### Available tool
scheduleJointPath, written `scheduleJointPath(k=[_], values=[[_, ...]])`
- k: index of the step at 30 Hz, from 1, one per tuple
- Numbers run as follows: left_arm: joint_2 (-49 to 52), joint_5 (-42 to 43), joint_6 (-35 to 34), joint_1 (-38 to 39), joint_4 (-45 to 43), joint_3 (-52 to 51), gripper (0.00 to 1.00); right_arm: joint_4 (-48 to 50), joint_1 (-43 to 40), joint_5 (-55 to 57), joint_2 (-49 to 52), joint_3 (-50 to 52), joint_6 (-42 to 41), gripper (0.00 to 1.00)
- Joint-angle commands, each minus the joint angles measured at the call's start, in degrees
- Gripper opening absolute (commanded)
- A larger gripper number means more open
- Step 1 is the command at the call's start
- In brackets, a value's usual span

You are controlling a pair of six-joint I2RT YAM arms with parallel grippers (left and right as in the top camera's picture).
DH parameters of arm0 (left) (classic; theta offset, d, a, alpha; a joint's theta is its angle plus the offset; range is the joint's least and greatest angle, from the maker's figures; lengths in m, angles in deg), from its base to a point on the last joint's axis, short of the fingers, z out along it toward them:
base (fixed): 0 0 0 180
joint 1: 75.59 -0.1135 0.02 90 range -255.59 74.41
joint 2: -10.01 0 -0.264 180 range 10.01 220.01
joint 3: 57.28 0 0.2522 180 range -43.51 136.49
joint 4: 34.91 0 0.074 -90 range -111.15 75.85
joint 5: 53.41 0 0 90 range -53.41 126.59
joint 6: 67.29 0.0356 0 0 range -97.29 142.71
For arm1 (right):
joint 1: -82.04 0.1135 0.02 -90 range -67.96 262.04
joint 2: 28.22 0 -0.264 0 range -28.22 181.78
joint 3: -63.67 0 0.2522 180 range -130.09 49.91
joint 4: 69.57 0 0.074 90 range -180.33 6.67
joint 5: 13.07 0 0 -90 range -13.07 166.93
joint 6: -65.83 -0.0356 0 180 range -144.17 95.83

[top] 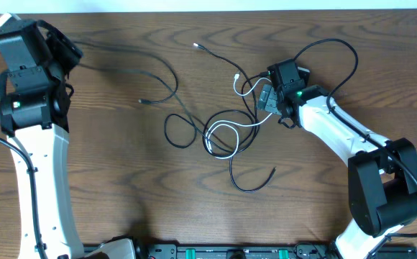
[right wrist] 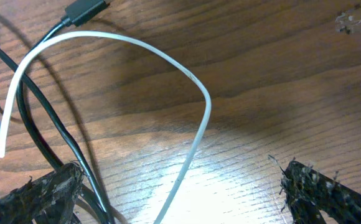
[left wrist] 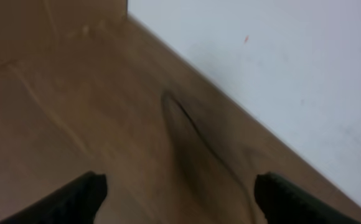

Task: Untangle cables

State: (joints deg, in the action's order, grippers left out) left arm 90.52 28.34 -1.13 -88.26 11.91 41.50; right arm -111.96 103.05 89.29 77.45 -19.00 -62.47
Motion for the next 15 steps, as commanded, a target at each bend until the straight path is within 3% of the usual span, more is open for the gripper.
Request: scheduleJointPath(k=[1,5,10,15], values=[[-0.3,8.3,1.1,-0.1,5.1,0.6,0.86,-0.2,-0.4,-3.1,-0.5,0.0,3.9,0.99],[0.1,19.8,1.4,-0.1,12.4,0.6,0.86,-0.8,-0.4,-5.5,-0.7,0.0,7.1,0.99],[1.2,31.7,9.3,0.9,20.6,0.3,0.86,-1.5,-0.6,-6.1,-3.7,-0.1,7.2,0.99],[4.0,32.6,13.6,4.9,26.5,-1.5,0.86,-1.6,-0.6,-6.9,-10.3,-0.1,10.4,0.99]])
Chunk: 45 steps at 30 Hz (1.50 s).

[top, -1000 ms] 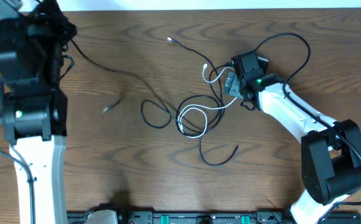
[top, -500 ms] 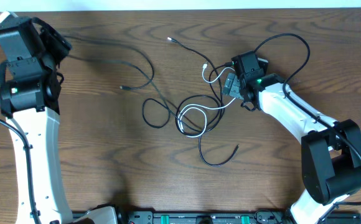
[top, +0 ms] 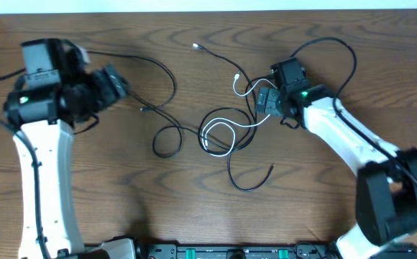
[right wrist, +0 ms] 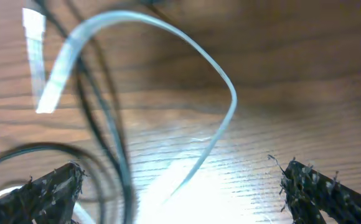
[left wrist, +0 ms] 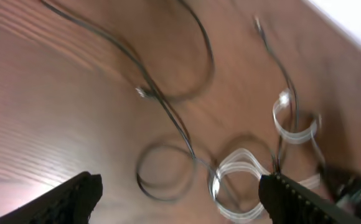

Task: Untangle cables

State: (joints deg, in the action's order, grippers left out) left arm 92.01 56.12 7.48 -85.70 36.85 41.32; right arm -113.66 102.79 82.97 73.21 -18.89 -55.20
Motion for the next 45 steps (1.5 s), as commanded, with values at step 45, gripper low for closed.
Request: scheduleJointPath(k=[45], values=[[8.1,-18.8,10.7,30.2,-22.5,-33.0,0.72,-1.6,-0.3,8.4,-20.0,-0.1,2.4,0.99]])
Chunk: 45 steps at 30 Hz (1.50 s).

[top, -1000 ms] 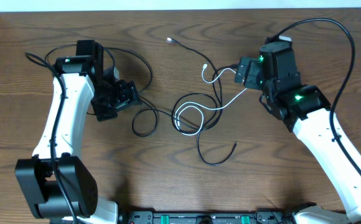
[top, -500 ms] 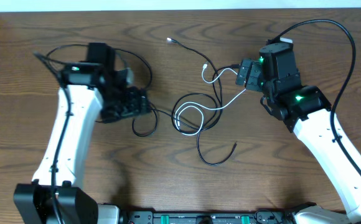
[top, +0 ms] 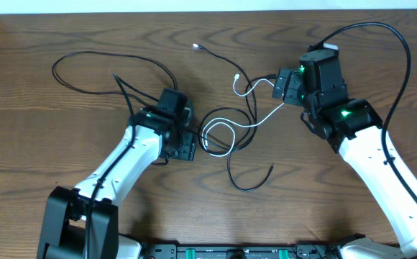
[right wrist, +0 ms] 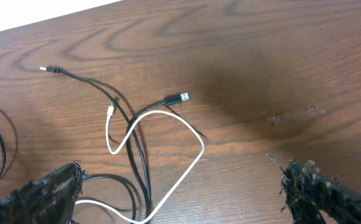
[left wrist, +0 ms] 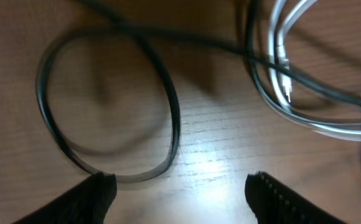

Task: Untangle cables

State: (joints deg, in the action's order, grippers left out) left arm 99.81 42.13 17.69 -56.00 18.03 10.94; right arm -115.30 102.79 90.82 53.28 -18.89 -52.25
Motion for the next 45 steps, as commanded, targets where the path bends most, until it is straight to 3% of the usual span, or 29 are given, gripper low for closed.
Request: scheduleJointPath(k=[1,10,15,17,19,20,26,33,38,45], values=[[0.3,-4.8,0.5,0.5,-5.1,-3.4,0.72,0.0,-0.3,0.5,-0.1,-0.1,-0.6,0.99],[2.8,-5.2,3.1,0.5,-11.2,-4.8,0.66,0.0,-0.3,0.5,-0.1,-0.1,-0.6,0.99],[5.8,-4.5,2.4,0.5,-10.6,-4.8,0.54,0.0,-0.3,0.5,-0.1,-0.1,-0.6,0.99],[6.5,-4.5,2.2,0.5,-10.4,-4.8,0.4,0.1,-0.3,0.5,-0.1,-0.1,-0.6,0.99],[6.2,-4.5,2.2,0.5,-10.4,-4.7,0.12,0.2,-0.3,0.5,-0.1,-0.1,-0.6,0.99],[5.8,-4.5,2.2,0.5,-10.4,-4.7,0.08,0.2,-0.3,0.5,-0.1,-0.1,-0.6,0.99],[-0.7,-4.2,-3.7,0.5,-4.9,0.0,0.07,0.1,-0.3,0.5,-0.1,-0.1,-0.6,0.99],[-15.0,14.6,-4.1,0.5,-1.5,11.4,0.07,-0.9,-0.3,-0.3,0.1,-0.1,-0.5,0.99],[-24.6,20.0,-5.2,0.5,-7.0,17.8,0.08,-2.6,-0.3,-8.9,0.9,0.1,2.4,0.99],[-30.7,22.5,-11.4,0.5,-23.3,20.9,0.07,-2.4,0.0,-22.3,3.0,0.1,3.5,0.99]])
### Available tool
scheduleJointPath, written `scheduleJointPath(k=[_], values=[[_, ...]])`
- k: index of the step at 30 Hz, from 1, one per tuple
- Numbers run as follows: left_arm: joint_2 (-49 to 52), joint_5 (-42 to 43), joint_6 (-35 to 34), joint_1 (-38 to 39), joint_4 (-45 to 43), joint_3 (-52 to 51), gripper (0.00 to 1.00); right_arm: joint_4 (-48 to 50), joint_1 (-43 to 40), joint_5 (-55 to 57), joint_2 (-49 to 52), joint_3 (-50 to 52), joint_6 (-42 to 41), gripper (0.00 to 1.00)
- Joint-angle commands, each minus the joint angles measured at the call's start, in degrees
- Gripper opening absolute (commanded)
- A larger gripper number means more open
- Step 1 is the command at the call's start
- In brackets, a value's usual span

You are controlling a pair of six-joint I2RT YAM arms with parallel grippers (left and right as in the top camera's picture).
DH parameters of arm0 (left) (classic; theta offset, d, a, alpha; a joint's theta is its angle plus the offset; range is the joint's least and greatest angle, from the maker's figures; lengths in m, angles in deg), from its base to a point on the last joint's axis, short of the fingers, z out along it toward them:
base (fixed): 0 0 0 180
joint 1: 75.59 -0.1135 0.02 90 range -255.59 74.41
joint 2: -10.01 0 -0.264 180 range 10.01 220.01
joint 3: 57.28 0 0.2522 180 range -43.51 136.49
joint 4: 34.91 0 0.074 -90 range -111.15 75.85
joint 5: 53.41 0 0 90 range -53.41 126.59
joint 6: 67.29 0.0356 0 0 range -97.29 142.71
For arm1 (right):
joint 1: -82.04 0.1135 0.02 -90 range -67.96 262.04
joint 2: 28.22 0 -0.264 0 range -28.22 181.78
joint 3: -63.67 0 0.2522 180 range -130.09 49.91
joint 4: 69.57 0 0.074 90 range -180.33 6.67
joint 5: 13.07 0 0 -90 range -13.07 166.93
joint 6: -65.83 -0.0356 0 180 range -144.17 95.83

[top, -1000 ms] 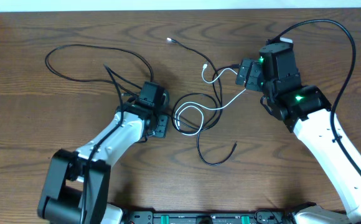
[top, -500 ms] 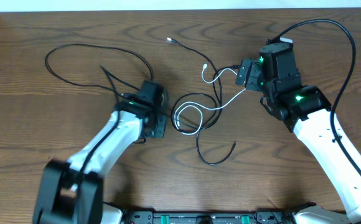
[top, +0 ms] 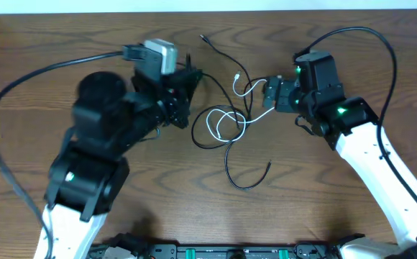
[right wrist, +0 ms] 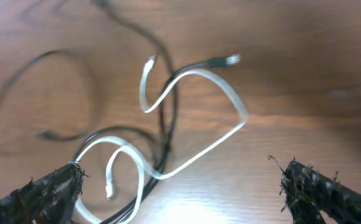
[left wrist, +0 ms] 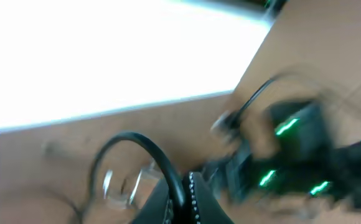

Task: Untangle cables
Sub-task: 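Grasp a black cable with the left gripper and pull it up-left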

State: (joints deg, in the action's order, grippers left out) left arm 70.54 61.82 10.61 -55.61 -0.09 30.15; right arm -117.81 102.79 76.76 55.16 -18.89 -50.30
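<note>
A white cable [top: 223,122] and black cables [top: 244,169] lie tangled at the table's middle. My left gripper [top: 185,90] is raised high above the tangle's left side. In the left wrist view it [left wrist: 183,199] is shut on a black cable [left wrist: 137,146] that arches up out of its fingers. My right gripper [top: 269,95] hangs open just right of the tangle. In the right wrist view the white cable [right wrist: 221,93] loops across black strands [right wrist: 168,112], with the open right gripper [right wrist: 180,199] above it and touching nothing.
A thin black cable end with a plug [top: 203,37] lies near the far edge. The arms' own black leads arc over the left [top: 36,75] and right [top: 381,43] of the wooden table [top: 323,216]. A white wall borders the far edge.
My left gripper was open low over a black loop left of the tangle; now it is shut on a black cable and raised high. The right gripper, still open, is closer to the white cable.
At first my left arm was at the far left corner and my right gripper hung open low over the white cable. The left arm then stood nearer the middle, later low over the black loop while the right had drawn back. Now the left holds black cable aloft.
</note>
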Motion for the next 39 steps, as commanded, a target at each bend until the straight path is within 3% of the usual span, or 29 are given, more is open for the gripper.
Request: scheduleJointPath(k=[1,8,18,26,32,39], values=[[-1.8,2.8,-5.4,0.1,-8.1,2.0,0.08,0.2,0.1,-9.4,1.4,0.1,1.6,0.99],[-1.7,2.2,-7.0,0.1,-16.1,4.7,0.07,-0.4,1.5,-11.2,2.9,0.2,3.1,0.99],[1.3,2.2,-16.2,0.1,-35.4,8.8,0.07,3.1,5.3,-11.4,5.9,0.2,3.0,0.99],[5.4,0.2,-18.7,0.1,-40.5,17.4,0.07,7.9,7.8,-11.4,16.9,0.2,0.5,0.99],[5.6,-9.6,-17.5,-1.0,-40.2,21.0,0.07,7.5,7.1,-10.5,23.5,0.2,0.0,0.98],[5.2,-25.7,-17.0,-6.7,-36.5,25.0,0.08,1.0,2.2,7.0,23.8,0.2,-6.8,0.99]])
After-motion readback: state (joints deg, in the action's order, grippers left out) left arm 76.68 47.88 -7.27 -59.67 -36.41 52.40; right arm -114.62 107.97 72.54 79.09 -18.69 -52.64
